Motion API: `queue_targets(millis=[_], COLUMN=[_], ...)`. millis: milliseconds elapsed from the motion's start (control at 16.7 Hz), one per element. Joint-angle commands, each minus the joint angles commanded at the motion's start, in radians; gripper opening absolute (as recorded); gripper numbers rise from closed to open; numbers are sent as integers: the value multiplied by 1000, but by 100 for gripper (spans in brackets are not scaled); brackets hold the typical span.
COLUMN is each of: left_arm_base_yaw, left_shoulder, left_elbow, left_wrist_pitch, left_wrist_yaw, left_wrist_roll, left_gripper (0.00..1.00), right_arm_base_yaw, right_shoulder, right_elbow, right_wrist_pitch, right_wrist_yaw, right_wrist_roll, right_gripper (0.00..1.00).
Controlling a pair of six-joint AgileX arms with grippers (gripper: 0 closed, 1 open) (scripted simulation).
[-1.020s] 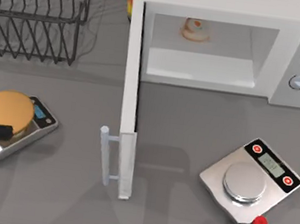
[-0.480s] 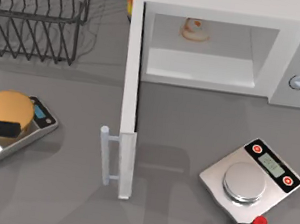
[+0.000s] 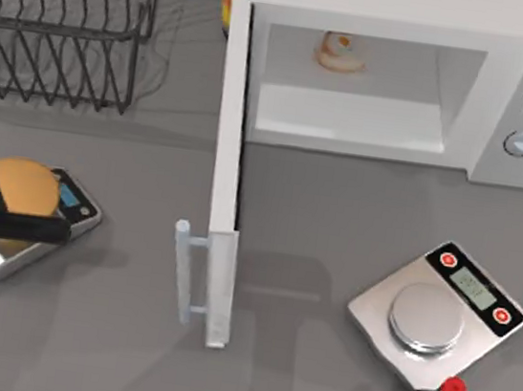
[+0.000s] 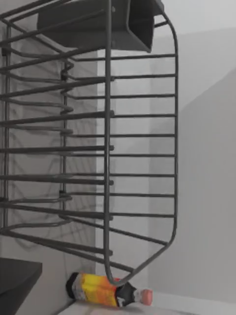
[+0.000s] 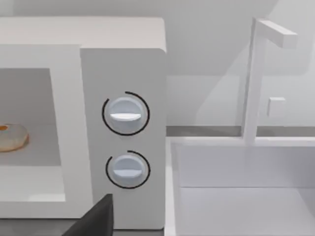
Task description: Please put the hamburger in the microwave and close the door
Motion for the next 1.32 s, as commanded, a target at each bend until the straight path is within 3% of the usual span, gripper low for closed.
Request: queue_targets(millis=[360,540,780,1320], left_arm_base_yaw=[-3,-31,-82,-173], left_shoulder=[5,46,133,298], left_elbow=[10,77,232,628], left_wrist_pitch=[-13,-109,-354,-1123], left_wrist_yaw=[1,-3,-11,8], left_wrist_roll=[-6,-47,-143,-399], left_gripper=[0,0,0,0], right_arm_base_yaw=[0,0,0,0], right_shoulder=[0,0,0,0], right_elbow=[0,0,0,0], right_wrist_pitch=[0,0,0,0], right_wrist_yaw=[0,0,0,0], right_wrist_roll=[0,0,0,0], right_gripper=[100,100,100,100])
